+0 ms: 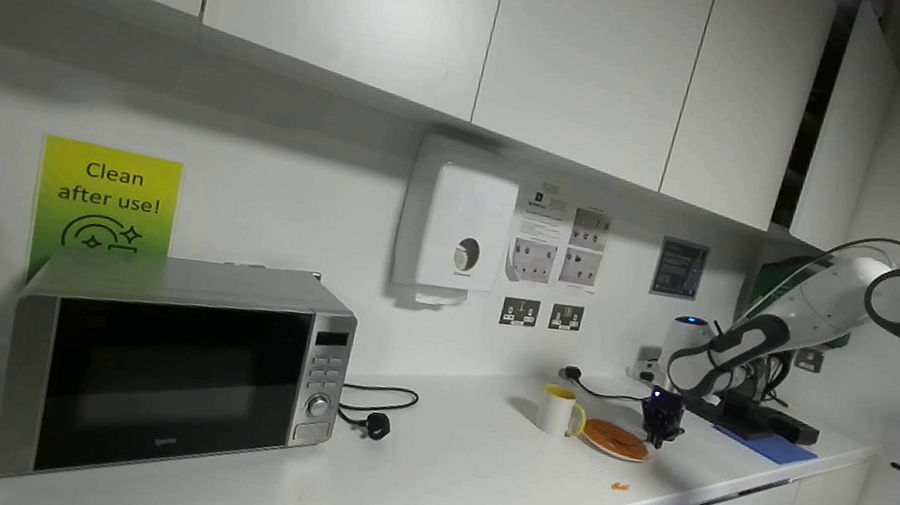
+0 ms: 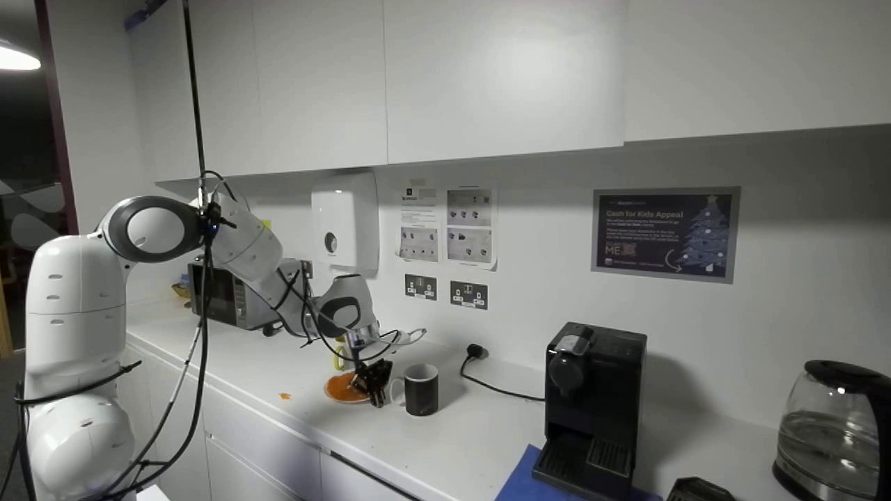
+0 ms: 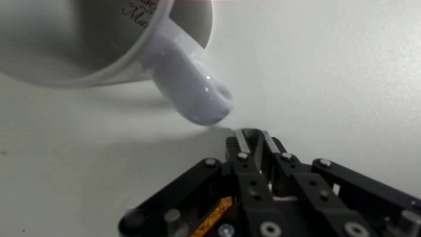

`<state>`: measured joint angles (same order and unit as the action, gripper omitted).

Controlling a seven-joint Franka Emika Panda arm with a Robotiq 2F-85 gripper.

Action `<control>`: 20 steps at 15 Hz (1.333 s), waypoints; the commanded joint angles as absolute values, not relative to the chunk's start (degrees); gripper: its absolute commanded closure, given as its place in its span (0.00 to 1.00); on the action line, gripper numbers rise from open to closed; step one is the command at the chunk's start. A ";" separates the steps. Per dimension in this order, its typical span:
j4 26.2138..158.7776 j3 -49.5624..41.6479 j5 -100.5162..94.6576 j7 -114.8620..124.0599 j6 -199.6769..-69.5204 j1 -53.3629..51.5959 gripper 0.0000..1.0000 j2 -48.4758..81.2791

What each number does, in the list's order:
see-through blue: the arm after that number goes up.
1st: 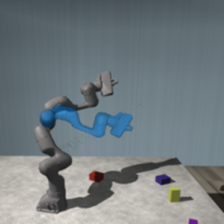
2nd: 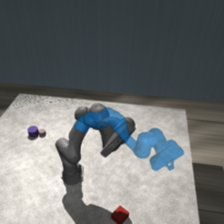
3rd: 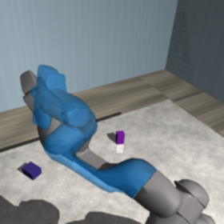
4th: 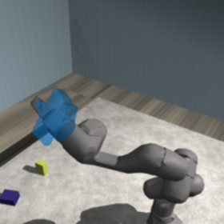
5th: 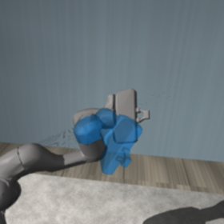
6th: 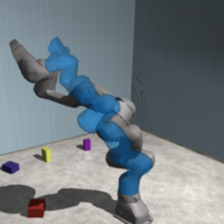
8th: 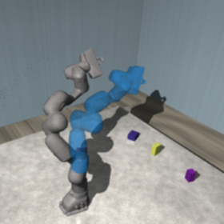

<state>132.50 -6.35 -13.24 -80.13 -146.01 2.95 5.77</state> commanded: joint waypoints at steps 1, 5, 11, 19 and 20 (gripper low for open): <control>130.87 -6.06 -17.13 -78.23 -144.41 4.05 0.97 5.66; 130.10 -6.35 -22.18 -74.92 -143.12 4.01 0.97 4.74; 127.38 -5.35 -25.16 -66.17 -136.16 3.12 0.97 3.44; 122.17 -1.15 -24.15 -55.32 -116.03 0.03 0.97 2.66; 121.09 -0.74 -23.20 -55.42 -113.06 -0.06 0.97 3.15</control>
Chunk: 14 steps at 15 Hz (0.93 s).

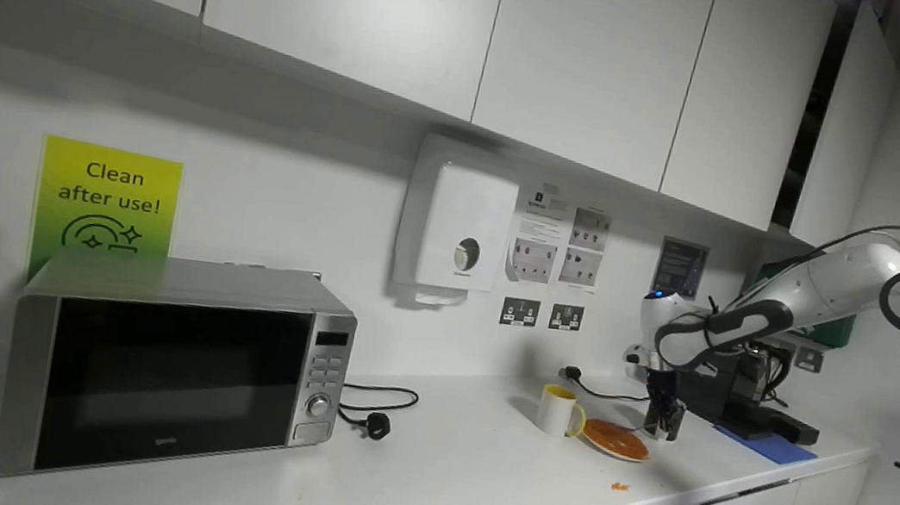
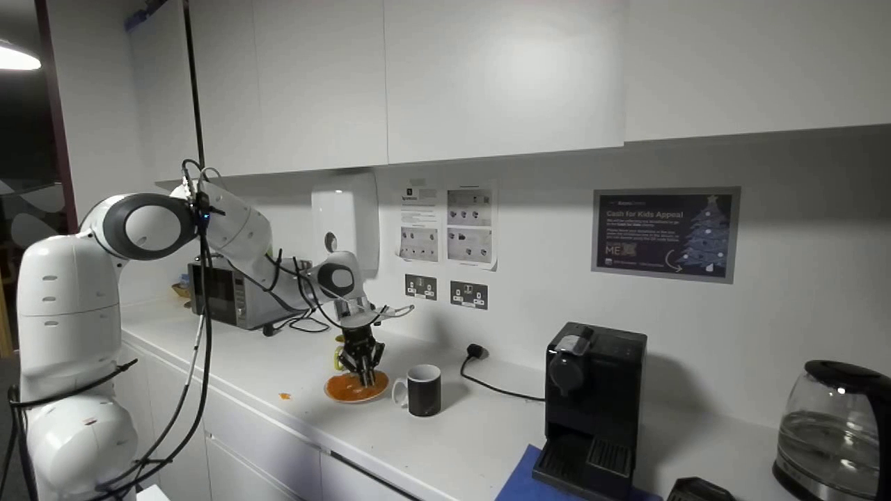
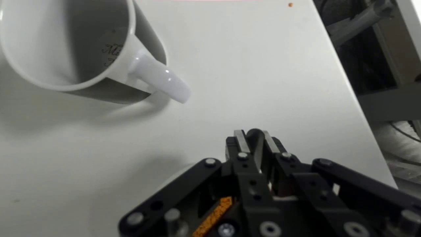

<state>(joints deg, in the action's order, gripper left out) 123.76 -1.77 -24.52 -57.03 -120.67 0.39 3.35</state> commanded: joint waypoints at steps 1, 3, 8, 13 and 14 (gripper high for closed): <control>119.98 -0.54 -21.83 -56.06 -110.54 -0.02 0.97 3.66; 117.77 -0.47 -18.10 -57.50 -106.02 0.44 0.97 4.61; 114.38 -1.52 -7.61 -57.46 -101.83 2.24 0.97 6.00; 112.70 -2.14 -2.51 -57.51 -101.07 3.81 0.97 7.96; 112.41 -2.01 -1.81 -57.35 -100.30 3.98 0.97 8.40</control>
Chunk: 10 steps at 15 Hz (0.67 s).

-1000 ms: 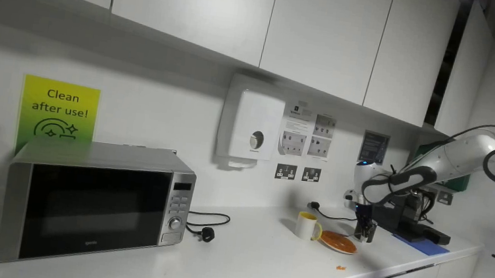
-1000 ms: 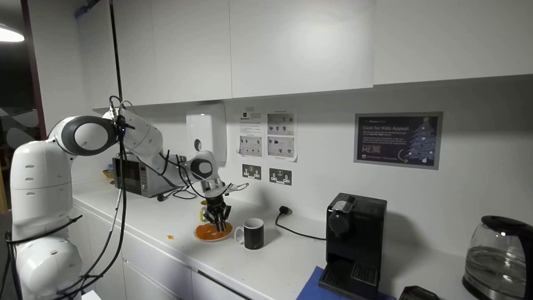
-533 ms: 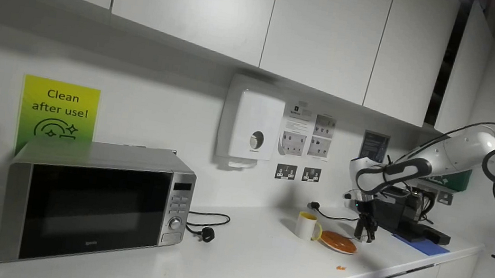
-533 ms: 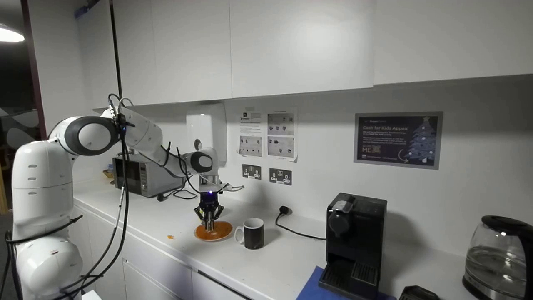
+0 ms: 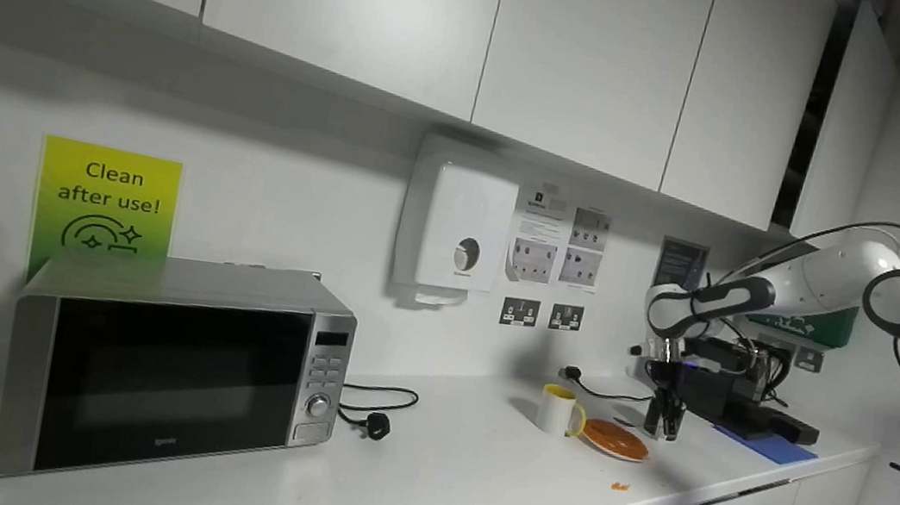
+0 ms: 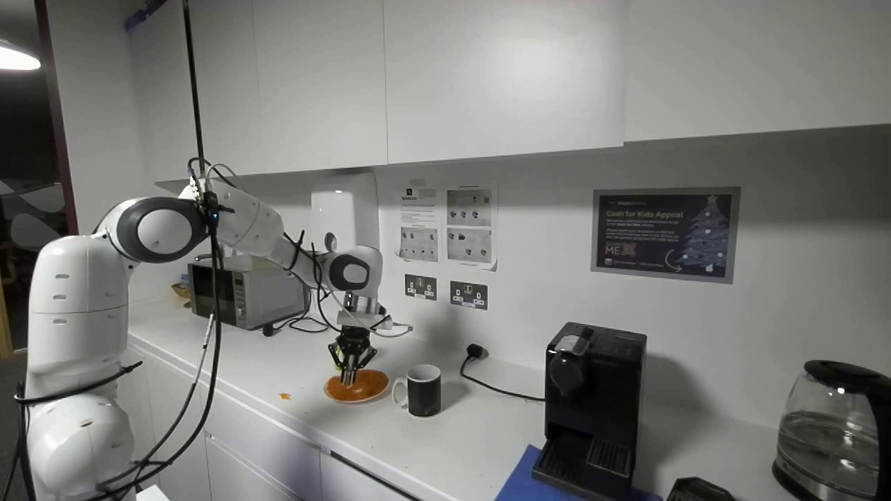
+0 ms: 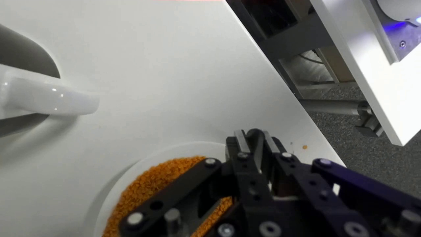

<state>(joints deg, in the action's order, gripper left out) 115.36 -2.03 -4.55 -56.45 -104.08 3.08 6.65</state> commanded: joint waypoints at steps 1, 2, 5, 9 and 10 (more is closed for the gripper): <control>112.32 -1.87 -0.92 -57.26 -99.63 4.04 0.97 8.67; 112.19 -1.69 -0.04 -57.26 -98.53 4.00 0.97 8.85; 111.57 -1.32 2.14 -57.04 -96.34 3.88 0.97 9.38; 110.89 -1.25 4.29 -57.08 -95.22 4.13 0.97 9.68; 110.72 -1.30 4.96 -57.15 -94.84 4.23 0.97 9.76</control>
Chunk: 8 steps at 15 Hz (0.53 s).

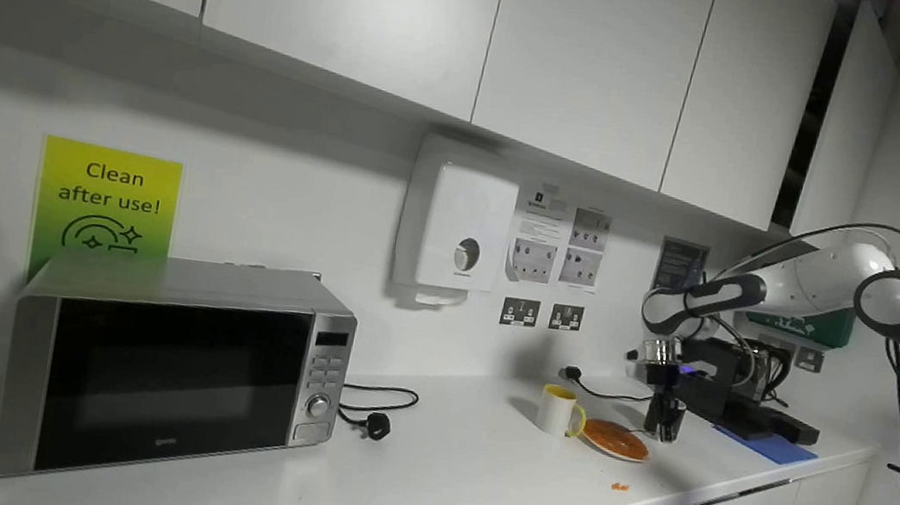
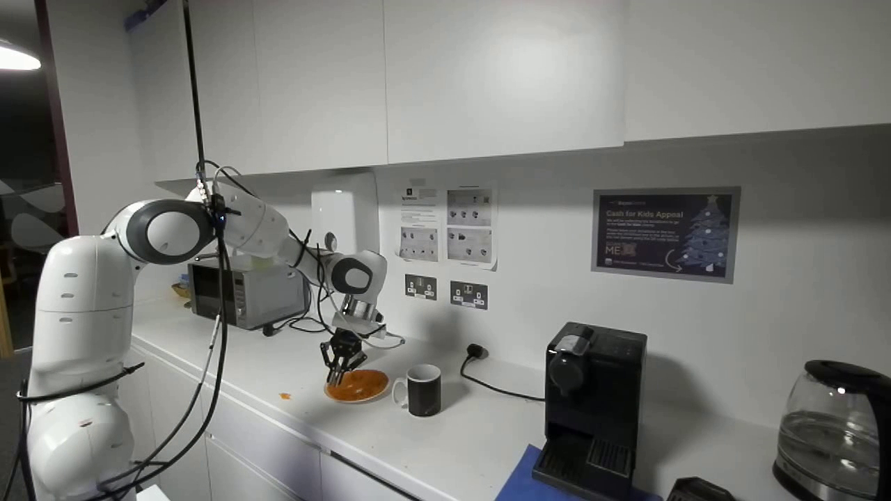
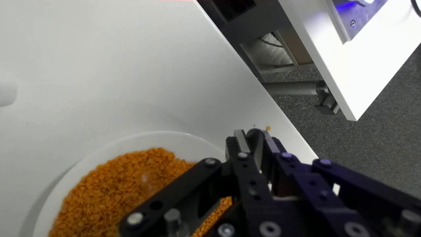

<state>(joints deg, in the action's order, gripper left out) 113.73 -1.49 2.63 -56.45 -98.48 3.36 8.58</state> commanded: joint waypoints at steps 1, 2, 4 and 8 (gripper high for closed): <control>110.50 -1.39 6.01 -57.34 -94.28 4.43 0.97 9.90; 110.47 -1.49 6.93 -57.43 -93.96 4.58 0.97 9.95; 110.36 -1.68 8.53 -57.38 -93.40 4.88 0.97 10.06; 110.20 -1.94 10.42 -57.57 -93.43 5.58 0.97 10.17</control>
<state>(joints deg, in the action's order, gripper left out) 112.78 -1.78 8.36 -56.45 -96.28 4.47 8.91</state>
